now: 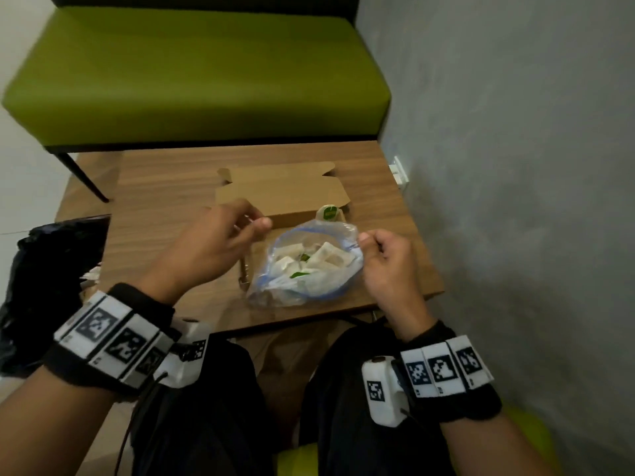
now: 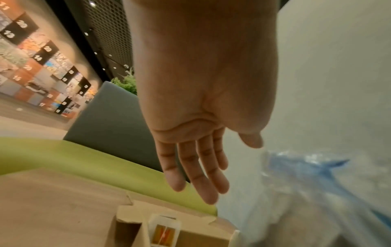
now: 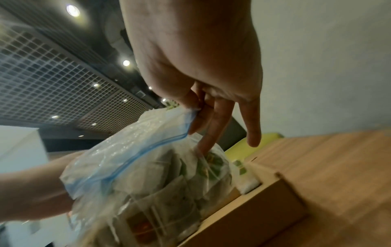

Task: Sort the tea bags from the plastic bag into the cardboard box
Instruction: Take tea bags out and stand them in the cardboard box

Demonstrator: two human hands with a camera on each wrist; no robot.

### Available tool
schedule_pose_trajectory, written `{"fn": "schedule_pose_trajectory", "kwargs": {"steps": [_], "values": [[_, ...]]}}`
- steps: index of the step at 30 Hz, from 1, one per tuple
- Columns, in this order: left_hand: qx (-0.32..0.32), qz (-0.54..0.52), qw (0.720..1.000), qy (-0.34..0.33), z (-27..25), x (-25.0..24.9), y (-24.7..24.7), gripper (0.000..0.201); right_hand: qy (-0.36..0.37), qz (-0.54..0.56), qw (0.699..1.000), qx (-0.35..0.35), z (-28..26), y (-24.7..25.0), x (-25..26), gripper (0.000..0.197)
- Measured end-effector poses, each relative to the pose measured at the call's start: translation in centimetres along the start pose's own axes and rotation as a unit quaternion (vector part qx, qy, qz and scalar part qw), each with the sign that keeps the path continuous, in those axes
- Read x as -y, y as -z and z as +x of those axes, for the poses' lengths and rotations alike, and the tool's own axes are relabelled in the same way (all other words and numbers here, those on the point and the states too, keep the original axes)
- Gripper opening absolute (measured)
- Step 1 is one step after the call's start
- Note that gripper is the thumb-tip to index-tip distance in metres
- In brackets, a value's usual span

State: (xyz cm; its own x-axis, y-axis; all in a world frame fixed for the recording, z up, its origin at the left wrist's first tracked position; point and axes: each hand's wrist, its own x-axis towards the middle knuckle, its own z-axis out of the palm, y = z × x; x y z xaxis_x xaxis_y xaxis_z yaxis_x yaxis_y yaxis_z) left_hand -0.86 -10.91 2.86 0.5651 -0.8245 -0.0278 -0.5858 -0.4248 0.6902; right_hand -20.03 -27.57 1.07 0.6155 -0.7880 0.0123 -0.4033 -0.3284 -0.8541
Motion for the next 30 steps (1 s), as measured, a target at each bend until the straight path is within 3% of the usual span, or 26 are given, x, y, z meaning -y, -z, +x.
{"fn": "schedule_pose_trajectory", "kwargs": {"steps": [2, 4, 6, 10, 15, 19, 22, 25, 27, 30], "values": [[0.038, -0.011, 0.999, -0.004, -1.0, 0.2, 1.2, 0.056, 0.012, -0.005, 0.999, 0.03, 0.1, -2.5, 1.4, 0.024], [0.05, 0.003, 0.999, 0.008, -1.9, 0.9, 2.7, 0.062, 0.016, -0.005, 0.998, 0.059, 0.3, -5.0, 2.4, 0.025], [0.042, 0.013, 0.999, 0.031, -2.9, 1.8, 4.3, 0.054, 0.015, 0.006, 0.996, 0.093, 0.4, -7.4, 3.1, 0.026], [0.028, 0.033, 0.997, 0.066, -5.4, 3.5, 6.2, 0.018, 0.018, 0.01, 0.991, 0.134, -0.2, -11.0, 4.5, 0.028], [-0.087, 0.033, 0.994, 0.05, -8.8, 4.8, 7.3, 0.01, 0.07, 0.022, 0.987, 0.143, -1.2, -13.4, 6.3, 0.038], [-0.146, 0.02, 0.988, 0.047, -10.2, 5.8, 8.6, 0.007, 0.056, 0.075, 0.985, 0.141, -2.0, -13.4, 6.7, 0.044], [-0.194, 0.004, 0.979, 0.064, -10.8, 6.8, 9.8, 0.008, 0.145, -0.12, 0.962, 0.198, -2.6, -12.5, 5.7, 0.029], [-0.24, -0.027, 0.967, 0.078, -11.3, 7.5, 10.5, 0.008, 0.199, -0.339, 0.879, 0.27, -3.0, -12.4, 4.4, 0.024], [-0.255, -0.022, 0.963, 0.09, -11.4, 7.8, 10.5, 0.01, 0.192, -0.385, 0.859, 0.279, -3.0, -12.5, 3.4, 0.022], [-0.248, 0.019, 0.962, 0.113, -11.4, 8.2, 9.7, 0.009, 0.182, -0.407, 0.857, 0.259, -2.9, -11.8, 2.6, 0.023]]}}
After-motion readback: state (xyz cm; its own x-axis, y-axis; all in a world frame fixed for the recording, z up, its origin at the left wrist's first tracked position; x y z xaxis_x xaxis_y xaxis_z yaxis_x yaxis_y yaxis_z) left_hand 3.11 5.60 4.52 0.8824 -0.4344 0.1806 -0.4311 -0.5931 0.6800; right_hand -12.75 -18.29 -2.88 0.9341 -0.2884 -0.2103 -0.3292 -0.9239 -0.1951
